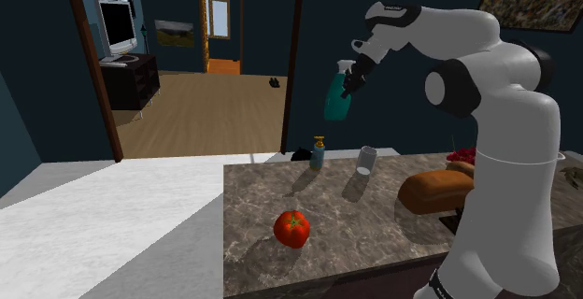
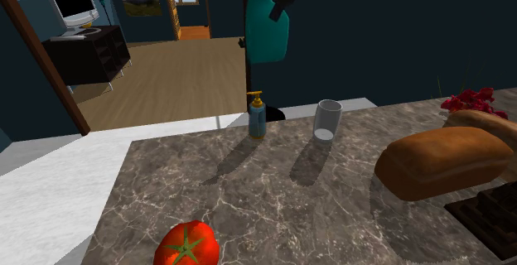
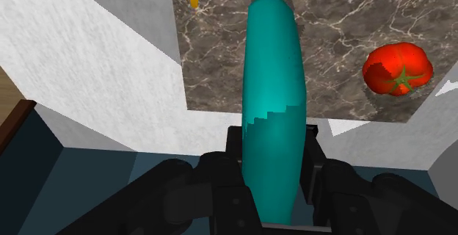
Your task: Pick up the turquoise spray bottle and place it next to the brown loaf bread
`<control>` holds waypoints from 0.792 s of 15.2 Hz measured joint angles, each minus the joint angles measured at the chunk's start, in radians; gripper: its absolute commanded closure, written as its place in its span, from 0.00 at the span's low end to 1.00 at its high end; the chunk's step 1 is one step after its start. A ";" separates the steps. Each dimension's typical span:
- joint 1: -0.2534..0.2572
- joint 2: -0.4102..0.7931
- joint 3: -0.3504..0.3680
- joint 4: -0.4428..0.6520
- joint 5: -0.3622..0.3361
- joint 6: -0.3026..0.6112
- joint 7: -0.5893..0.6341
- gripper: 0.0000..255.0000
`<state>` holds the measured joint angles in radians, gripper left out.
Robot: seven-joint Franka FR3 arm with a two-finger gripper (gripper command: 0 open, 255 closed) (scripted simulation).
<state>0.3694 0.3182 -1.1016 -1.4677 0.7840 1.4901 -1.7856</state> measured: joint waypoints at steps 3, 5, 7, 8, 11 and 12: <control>-0.024 -0.005 -0.007 0.018 -0.006 -0.031 -0.013 1.00; -0.038 -0.022 -0.022 0.005 -0.023 -0.046 -0.040 1.00; -0.064 -0.033 -0.036 -0.003 -0.037 -0.066 -0.076 1.00; -0.079 -0.035 -0.042 -0.008 -0.041 -0.073 -0.097 1.00; -0.129 -0.043 -0.060 -0.009 -0.058 -0.111 -0.154 1.00; -0.148 -0.041 -0.064 -0.004 -0.059 -0.124 -0.171 1.00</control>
<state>0.2216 0.2774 -1.1655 -1.4715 0.7247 1.3660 -1.9566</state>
